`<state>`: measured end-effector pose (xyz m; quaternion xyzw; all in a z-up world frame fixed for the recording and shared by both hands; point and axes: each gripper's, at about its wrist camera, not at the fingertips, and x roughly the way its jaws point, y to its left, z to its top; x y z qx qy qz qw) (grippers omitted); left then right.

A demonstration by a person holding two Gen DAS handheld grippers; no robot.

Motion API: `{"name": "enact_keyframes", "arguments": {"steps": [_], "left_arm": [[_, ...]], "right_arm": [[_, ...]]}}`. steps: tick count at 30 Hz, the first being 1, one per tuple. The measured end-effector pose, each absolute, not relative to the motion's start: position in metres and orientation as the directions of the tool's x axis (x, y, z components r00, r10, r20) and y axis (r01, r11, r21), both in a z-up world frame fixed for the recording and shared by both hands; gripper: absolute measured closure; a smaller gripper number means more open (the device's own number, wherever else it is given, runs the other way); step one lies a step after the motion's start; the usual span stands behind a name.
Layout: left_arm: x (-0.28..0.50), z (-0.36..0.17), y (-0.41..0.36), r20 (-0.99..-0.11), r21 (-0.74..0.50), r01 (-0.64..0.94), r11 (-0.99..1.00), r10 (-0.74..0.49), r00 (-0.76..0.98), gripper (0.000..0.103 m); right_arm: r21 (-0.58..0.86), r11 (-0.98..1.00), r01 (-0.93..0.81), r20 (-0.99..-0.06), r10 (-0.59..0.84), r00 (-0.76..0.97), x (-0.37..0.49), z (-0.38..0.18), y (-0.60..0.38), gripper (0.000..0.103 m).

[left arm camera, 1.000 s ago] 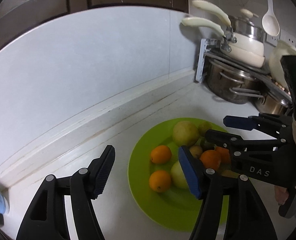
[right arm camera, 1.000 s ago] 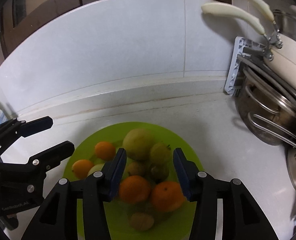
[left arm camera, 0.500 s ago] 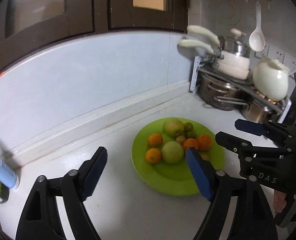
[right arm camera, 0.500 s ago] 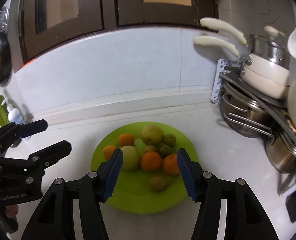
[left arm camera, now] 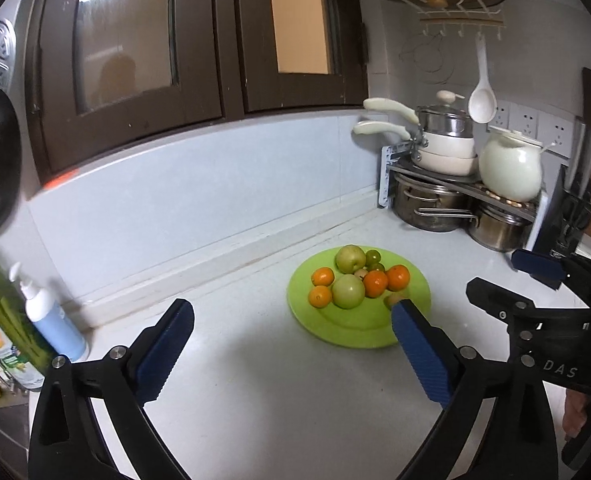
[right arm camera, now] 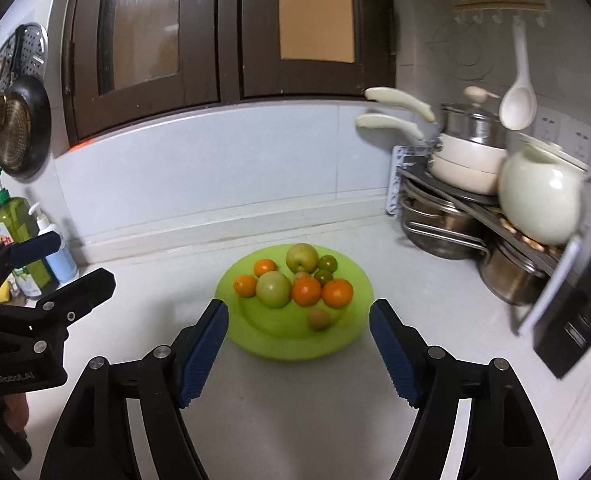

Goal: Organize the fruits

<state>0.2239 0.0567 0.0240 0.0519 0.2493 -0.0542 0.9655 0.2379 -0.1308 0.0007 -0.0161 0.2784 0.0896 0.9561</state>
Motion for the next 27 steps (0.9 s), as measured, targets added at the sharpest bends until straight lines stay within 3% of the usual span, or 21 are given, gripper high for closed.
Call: {"name": "enact_keyframes", "arguments": {"steps": [9, 27], "left_arm": [[0.178, 0.031, 0.055, -0.470, 0.077, 0.158, 0.984, -0.104, 0.876, 0.000], [0.071, 0.038, 0.007, -0.449, 0.031, 0.070, 0.997, -0.049, 0.892, 0.000]], "right_arm": [[0.006, 0.994, -0.113, -0.500, 0.101, 0.860, 0.177, 0.012, -0.133, 0.024], [-0.009, 0.983, -0.183, -0.482, 0.156, 0.862, 0.079, 0.028, -0.176, 0.017]]}}
